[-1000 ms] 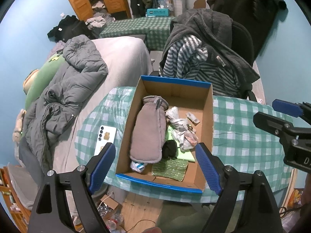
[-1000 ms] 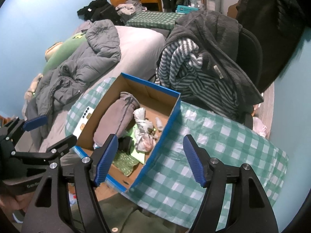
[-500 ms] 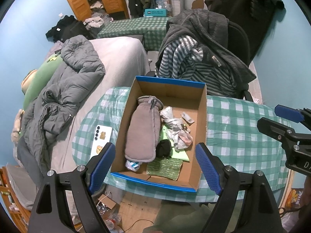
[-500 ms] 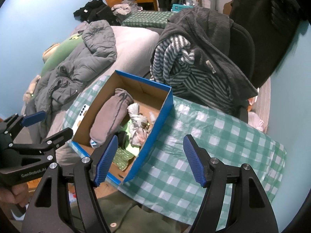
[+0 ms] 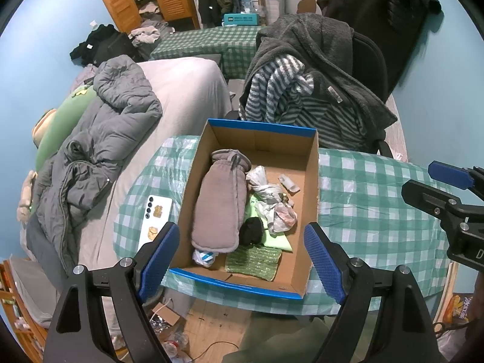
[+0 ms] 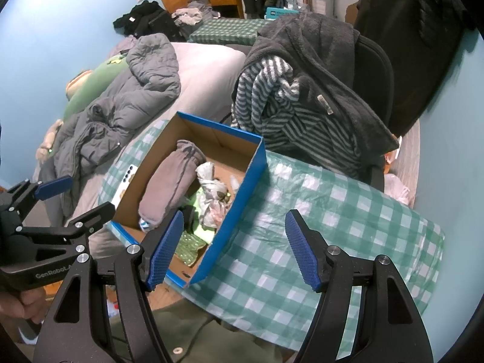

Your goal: Organize soft objects

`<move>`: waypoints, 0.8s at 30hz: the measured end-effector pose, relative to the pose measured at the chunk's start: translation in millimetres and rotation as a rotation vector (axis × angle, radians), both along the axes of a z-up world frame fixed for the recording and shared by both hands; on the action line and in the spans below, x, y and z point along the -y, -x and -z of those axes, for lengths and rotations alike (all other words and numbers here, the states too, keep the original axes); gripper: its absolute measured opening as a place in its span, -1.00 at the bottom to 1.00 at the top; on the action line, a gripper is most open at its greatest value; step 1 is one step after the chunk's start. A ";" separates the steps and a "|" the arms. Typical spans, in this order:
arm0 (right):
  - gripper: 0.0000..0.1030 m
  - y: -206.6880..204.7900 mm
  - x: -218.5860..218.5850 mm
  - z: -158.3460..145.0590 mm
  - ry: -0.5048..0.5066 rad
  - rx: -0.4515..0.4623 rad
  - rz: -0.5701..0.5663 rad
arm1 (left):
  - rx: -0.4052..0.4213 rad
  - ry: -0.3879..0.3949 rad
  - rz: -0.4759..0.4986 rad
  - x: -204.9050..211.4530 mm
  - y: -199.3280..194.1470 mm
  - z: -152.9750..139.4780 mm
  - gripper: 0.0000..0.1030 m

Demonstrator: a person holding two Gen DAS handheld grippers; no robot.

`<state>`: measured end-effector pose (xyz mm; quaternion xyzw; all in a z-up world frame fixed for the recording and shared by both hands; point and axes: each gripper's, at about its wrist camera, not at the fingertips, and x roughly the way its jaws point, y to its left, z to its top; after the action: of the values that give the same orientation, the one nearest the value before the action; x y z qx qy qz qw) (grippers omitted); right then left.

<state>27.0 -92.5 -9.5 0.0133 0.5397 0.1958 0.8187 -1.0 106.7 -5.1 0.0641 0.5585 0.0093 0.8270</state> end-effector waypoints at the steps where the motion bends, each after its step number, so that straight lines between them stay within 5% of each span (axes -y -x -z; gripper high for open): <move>1: 0.36 -0.1 0.4 0.2 0.000 -0.001 0.001 | 0.000 0.002 0.000 -0.2 0.1 -0.1 0.66; 24: 0.36 -0.2 2.0 -0.1 -0.001 -0.002 -0.002 | 0.003 0.002 0.001 1.6 -0.1 -0.9 0.66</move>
<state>27.1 -94.5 -9.4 0.0133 0.5406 0.1967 0.8178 -0.9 105.1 -4.2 0.0634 0.5574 0.0082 0.8278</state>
